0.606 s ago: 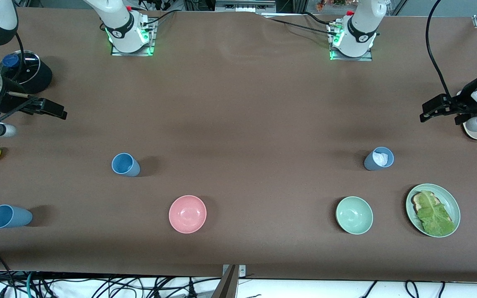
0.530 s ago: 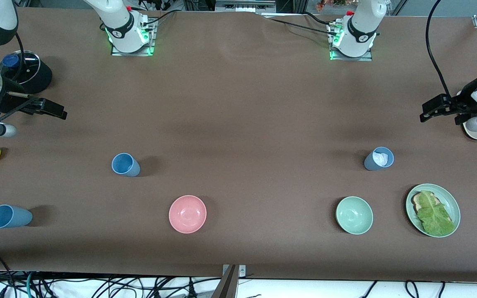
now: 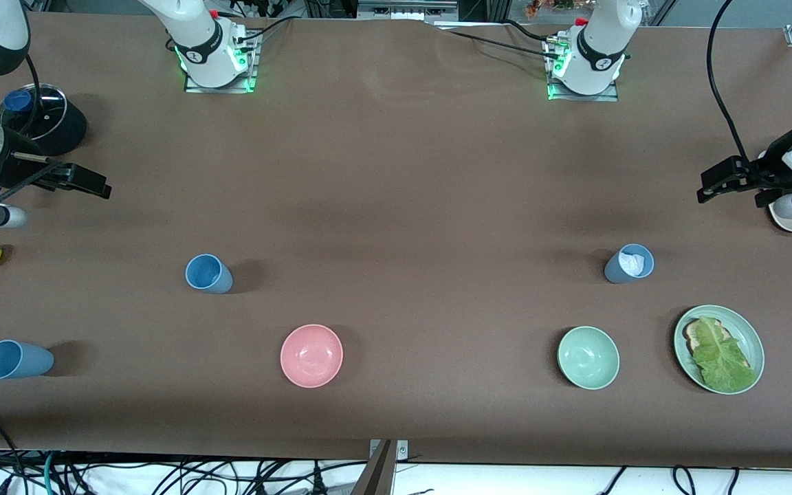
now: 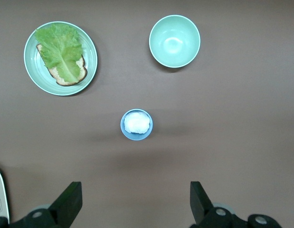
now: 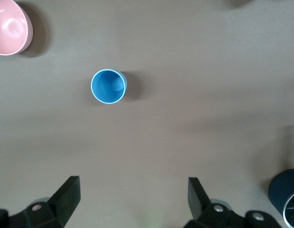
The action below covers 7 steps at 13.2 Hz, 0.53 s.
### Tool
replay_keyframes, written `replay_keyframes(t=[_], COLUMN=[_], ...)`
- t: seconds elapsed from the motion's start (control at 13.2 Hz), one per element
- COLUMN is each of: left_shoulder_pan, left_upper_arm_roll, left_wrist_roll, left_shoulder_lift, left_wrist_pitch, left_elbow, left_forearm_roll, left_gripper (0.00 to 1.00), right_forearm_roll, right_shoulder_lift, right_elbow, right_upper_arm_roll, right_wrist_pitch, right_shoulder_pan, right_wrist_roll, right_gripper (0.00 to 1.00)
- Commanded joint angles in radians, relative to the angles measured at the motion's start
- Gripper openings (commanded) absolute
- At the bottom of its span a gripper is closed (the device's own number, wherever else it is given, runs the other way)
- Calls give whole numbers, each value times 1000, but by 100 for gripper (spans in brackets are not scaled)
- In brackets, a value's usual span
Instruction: Stack blue cups with both arms
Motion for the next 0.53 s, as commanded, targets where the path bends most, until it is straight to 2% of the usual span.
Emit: replay_keyframes(t=[0.0, 0.45], left_shoulder_pan=[6, 8], left_upper_arm_roll=[-3, -3], left_wrist_roll=[19, 19], left_shoulder_lift=[8, 8], left_wrist_pitch=[-7, -7], left_elbow=[20, 20], left_forearm_roll=[15, 15], left_gripper=[100, 100], right_forearm_roll=[-2, -1], right_shoulder_lift=[-7, -7], right_elbow=[-3, -6], right_upper_arm_roll=[4, 2], right_wrist_pitch=[-4, -16], right_shoulder_pan=[-6, -8], right_wrist_roll=[10, 11], right_gripper=[100, 100])
